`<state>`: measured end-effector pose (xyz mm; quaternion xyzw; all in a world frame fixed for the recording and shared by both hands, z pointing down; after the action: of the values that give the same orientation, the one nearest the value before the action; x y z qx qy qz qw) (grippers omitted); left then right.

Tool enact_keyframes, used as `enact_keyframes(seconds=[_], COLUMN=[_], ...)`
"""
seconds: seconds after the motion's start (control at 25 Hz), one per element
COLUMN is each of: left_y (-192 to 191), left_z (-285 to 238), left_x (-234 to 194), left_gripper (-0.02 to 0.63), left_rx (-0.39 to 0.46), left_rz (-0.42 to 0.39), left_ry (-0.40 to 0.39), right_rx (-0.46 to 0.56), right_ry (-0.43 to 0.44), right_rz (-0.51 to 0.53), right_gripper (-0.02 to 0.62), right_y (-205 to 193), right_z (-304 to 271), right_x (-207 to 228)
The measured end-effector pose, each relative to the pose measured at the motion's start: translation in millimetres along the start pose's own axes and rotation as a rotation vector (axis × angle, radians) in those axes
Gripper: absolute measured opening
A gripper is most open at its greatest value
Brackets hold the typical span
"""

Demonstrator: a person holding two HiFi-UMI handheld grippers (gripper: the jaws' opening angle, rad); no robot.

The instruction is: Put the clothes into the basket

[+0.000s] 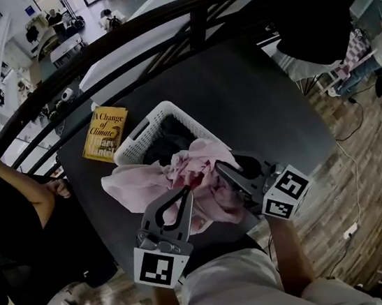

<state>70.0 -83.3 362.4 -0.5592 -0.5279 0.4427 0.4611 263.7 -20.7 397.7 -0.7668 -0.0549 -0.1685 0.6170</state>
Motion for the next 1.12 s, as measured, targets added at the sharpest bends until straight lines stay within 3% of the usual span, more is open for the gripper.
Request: enact_keyframes(seconds=[0.28, 0.64, 0.8, 1.12], left_y=[-6.5, -11.8, -13.4, -12.0], left_z=[-6.9, -11.6, -7.4, -3.6], left_x=[-2.2, -2.4, -1.2, 1.1], left_gripper=[0.002, 0.002, 0.002, 0.002], left_rx=[0.003, -0.003, 0.001, 0.003], left_rz=[0.020, 0.029, 0.026, 0.030], left_ry=[-0.006, -0.027, -0.032, -0.033], right_rx=[-0.112, -0.244, -0.231, -0.185], right_ry=[-0.061, -0.191, -0.230, -0.223], right_rz=[0.170, 0.379, 0.380, 0.367], right_gripper=[0.087, 0.177, 0.234, 0.242], right_y=[-6.9, -21.9, -22.4, -14.7], right_z=[-0.6, 6.0, 15.0, 21.0], right_x=[6.6, 14.0, 15.5, 8.7])
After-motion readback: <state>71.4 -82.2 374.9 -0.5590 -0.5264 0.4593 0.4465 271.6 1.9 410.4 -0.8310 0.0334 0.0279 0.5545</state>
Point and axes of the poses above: the fingertips, and each gripper's own axes: z backward along the fingers, x to its right, y out of its top, the point moved 8 cm from there along z, backward along the fingers, and after that the axes turned 8 degrees about -y, right-handed, at the moved point
